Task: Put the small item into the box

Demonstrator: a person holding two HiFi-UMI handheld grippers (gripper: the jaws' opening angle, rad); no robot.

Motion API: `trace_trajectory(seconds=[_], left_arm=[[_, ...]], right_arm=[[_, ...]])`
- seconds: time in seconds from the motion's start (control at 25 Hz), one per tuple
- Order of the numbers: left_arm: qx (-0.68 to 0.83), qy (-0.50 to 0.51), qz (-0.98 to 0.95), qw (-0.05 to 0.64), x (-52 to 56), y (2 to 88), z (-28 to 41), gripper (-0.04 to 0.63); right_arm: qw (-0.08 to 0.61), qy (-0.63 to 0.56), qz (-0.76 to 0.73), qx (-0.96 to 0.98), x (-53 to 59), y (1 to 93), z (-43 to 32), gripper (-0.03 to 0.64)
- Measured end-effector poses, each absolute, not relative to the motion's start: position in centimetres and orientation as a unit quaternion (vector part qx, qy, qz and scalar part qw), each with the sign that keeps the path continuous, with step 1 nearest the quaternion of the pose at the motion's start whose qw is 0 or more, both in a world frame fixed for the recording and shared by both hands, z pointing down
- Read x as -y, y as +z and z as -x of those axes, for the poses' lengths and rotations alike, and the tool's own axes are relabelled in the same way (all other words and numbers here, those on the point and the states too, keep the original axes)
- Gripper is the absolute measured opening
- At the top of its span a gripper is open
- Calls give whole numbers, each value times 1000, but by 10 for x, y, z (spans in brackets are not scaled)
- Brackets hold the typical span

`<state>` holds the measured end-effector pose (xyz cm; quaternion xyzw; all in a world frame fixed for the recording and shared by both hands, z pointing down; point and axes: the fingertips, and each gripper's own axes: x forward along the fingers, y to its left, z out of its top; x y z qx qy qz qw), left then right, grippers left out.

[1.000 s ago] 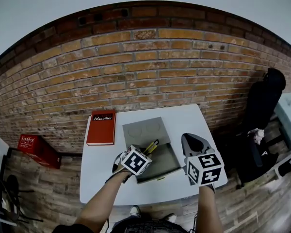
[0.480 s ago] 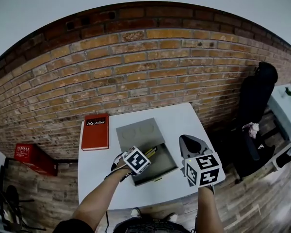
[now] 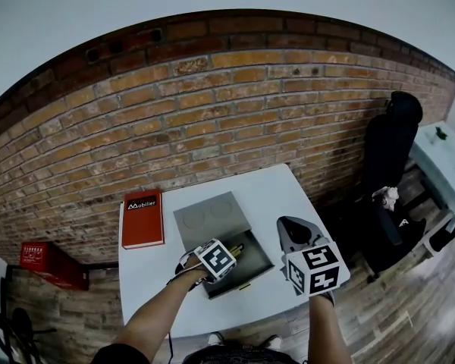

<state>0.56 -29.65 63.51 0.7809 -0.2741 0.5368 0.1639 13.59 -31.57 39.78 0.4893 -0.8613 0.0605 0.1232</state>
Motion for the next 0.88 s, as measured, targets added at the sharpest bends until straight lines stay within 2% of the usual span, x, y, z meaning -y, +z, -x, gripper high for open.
trace_trajectory(seconds=[0.88], left_arm=[[219,605,-752,146,295,667,-11,129]], right_arm=[[128,73,-526,837,311,405,-173,21]])
